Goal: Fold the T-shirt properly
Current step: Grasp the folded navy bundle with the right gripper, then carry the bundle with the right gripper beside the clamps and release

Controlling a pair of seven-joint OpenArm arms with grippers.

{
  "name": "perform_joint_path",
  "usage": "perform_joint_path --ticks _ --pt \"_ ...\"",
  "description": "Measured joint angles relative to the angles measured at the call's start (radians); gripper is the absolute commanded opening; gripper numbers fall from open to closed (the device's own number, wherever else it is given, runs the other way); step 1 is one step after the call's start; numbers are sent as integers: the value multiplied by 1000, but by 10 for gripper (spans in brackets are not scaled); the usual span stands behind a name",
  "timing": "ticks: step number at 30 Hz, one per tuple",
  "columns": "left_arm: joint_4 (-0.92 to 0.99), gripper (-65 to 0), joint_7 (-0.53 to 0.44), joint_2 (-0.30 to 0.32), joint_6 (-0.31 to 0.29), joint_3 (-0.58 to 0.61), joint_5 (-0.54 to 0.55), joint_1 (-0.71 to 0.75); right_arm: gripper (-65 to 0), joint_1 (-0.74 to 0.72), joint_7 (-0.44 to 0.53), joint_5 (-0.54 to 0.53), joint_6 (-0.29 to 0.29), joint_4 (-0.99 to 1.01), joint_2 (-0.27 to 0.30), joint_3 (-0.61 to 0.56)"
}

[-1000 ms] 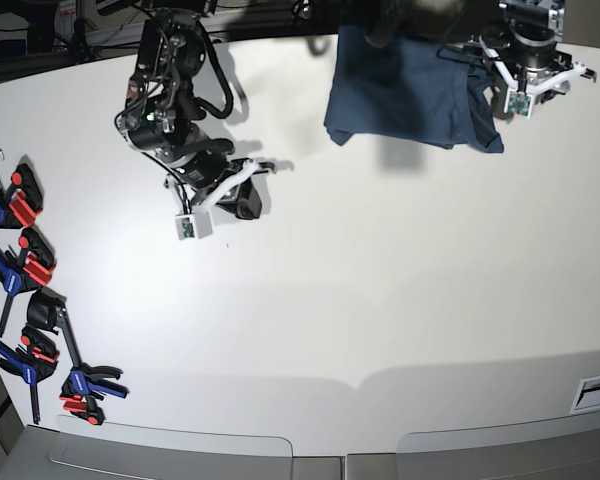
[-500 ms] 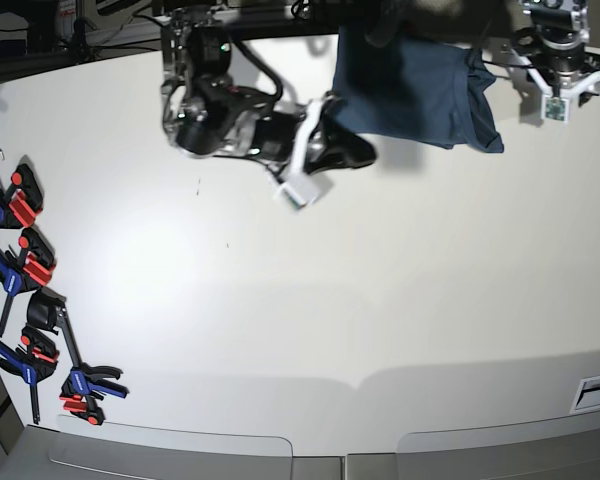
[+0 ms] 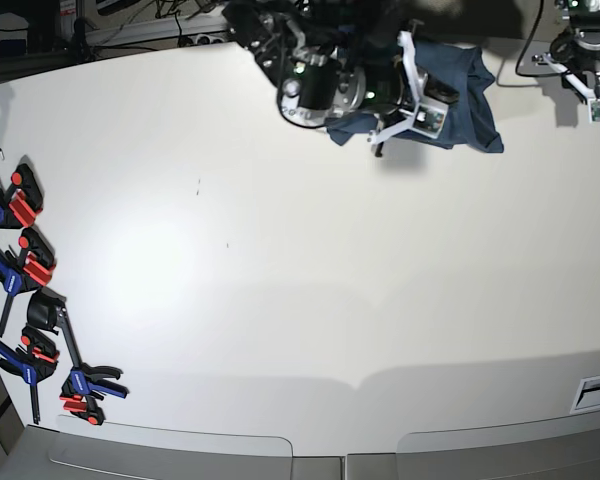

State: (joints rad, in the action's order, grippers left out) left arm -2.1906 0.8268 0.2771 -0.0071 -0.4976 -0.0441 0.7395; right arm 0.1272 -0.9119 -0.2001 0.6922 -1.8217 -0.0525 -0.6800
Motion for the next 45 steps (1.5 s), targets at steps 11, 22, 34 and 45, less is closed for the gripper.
perform_joint_path --ticks 11,22,34,45 --pt "0 -430 -16 0 0 0 30 0 -650 0 38 171 -20 51 -9 -58" --pt "0 -430 -16 0 0 0 71 0 -650 -9 242 256 -48 370 -15 -57" --pt "0 -430 -16 -1 0 0 72 0 -650 -48 267 315 -113 437 -26 212" --pt "0 -430 -20 0 0 0 71 0 -650 -160 234 172 -139 441 145 732"
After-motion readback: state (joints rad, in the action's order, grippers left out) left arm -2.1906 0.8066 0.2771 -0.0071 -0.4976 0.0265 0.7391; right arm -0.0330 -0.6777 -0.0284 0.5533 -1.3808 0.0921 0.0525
